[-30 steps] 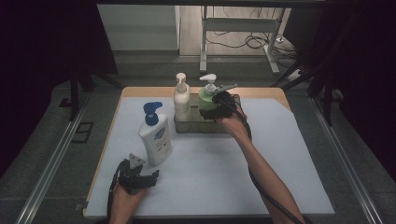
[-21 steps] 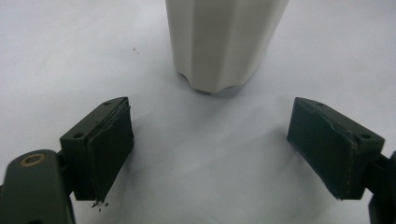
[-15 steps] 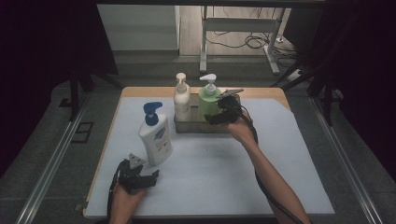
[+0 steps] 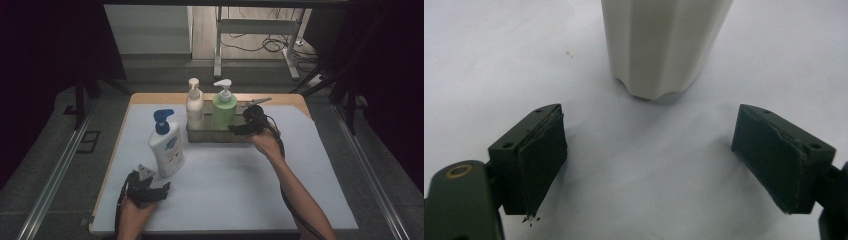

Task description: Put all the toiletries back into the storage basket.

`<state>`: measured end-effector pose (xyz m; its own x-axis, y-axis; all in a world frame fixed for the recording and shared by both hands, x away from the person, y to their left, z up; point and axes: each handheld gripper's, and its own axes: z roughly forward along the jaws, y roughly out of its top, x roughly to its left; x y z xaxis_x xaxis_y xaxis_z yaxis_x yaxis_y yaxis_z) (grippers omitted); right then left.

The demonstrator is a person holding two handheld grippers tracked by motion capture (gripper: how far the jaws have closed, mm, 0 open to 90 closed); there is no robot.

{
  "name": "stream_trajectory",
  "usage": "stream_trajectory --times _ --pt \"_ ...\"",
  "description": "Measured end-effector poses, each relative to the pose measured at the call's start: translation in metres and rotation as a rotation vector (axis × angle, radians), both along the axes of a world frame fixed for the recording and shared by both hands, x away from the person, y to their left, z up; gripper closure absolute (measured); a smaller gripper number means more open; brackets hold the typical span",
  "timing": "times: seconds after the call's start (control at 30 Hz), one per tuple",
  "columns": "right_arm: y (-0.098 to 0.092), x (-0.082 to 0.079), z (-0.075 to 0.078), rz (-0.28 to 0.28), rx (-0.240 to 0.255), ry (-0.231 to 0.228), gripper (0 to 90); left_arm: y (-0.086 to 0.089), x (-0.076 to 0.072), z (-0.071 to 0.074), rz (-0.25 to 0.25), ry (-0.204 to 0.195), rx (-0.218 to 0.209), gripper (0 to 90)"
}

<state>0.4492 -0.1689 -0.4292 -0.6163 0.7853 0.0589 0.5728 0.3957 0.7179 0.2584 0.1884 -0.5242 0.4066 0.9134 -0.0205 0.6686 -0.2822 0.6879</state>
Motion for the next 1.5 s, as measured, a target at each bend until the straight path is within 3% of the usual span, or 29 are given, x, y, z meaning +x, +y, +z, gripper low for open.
stream_trajectory --times 0.13,0.27,0.47,0.5,0.57,0.67,0.93,1.5 --pt "-0.005 0.002 -0.001 -0.018 0.005 0.010 32.7 0.000 0.000 0.000 0.000 0.000 0.000 14.1" --pt "-0.008 0.006 -0.002 -0.038 -0.017 0.010 49.6 0.000 0.000 0.000 0.000 0.000 0.000 14.1" --pt "-0.007 0.011 -0.006 -0.038 -0.033 0.003 63.7 0.000 0.000 0.000 0.000 0.001 0.000 14.1" --pt "-0.005 0.014 -0.009 -0.049 -0.037 0.002 70.1 0.000 0.000 0.000 0.000 0.000 0.000 14.1" --pt "-0.003 0.014 -0.010 -0.053 -0.041 0.003 72.3 0.000 0.000 0.000 0.000 0.000 0.000 14.1" --pt "0.000 0.020 -0.013 -0.076 -0.034 -0.002 82.6 0.000 0.000 0.000 0.000 0.001 0.000 14.1" --pt "0.005 0.027 -0.018 -0.092 -0.010 0.009 89.1 0.000 0.000 0.000 0.000 0.000 -0.001 14.1" --pt "0.011 0.030 -0.022 -0.101 -0.004 0.033 87.8 0.000 0.000 0.000 0.000 0.001 0.000 14.1"
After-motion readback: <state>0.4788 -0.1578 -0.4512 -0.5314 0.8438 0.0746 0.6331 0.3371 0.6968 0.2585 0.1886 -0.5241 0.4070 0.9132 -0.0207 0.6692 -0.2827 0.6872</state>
